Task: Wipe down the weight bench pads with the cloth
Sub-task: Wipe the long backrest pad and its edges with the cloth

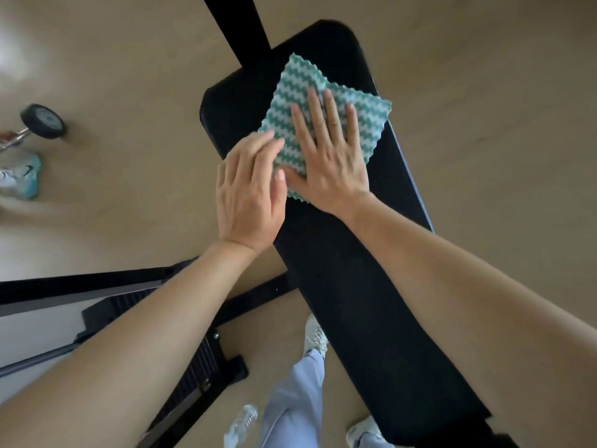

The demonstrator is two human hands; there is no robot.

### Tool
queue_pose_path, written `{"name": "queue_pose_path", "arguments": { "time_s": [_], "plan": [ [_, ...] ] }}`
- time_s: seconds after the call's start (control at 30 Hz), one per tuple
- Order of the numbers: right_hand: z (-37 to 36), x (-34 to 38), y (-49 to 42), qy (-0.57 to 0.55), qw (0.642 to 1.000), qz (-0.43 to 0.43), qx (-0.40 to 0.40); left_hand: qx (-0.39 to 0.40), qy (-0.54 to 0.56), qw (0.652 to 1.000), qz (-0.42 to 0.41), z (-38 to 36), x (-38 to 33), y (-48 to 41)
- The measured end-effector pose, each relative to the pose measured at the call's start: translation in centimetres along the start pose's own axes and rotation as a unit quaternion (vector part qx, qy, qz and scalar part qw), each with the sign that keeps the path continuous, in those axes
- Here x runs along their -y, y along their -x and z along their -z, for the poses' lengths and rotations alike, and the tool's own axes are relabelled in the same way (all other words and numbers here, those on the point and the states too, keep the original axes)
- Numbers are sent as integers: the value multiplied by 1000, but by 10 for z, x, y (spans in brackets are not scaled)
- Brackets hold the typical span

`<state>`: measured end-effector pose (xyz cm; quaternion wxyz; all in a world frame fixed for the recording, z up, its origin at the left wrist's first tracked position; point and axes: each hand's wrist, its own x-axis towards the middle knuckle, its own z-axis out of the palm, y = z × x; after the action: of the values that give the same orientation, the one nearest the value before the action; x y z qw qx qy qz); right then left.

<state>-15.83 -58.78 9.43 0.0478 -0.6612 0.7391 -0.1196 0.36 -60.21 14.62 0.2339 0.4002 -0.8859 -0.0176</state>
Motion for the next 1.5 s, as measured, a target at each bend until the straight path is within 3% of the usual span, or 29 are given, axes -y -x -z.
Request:
{"name": "queue_pose_path", "arguments": {
  "time_s": [0.13, 0.2, 0.5, 0.67, 1.03, 1.33, 1.5],
  "plan": [
    [-25, 1, 72, -43, 998, -52, -17, 218, -59, 964, -138, -29, -15, -14],
    [-42, -2, 108, -52, 995, -75, -35, 270, -127, 938, -177, -44, -21, 0],
    [-79, -17, 223, -93, 964, -234, -82, 293, -191, 902, -252, -79, -80, 74],
    [-92, -28, 274, -89, 938, -330, -58, 298, -191, 881, -315, -101, -113, 101],
    [-118, -65, 394, -135, 879, -457, -28, 289, -193, 864, -364, -144, -210, 172],
    [-136, -87, 475, -146, 841, -520, -15, 363, -232, 783, -448, -171, -283, 195],
    [-146, -88, 521, -179, 810, -558, 6, 372, -201, 771, -476, -183, -313, 217]
  ]
}}
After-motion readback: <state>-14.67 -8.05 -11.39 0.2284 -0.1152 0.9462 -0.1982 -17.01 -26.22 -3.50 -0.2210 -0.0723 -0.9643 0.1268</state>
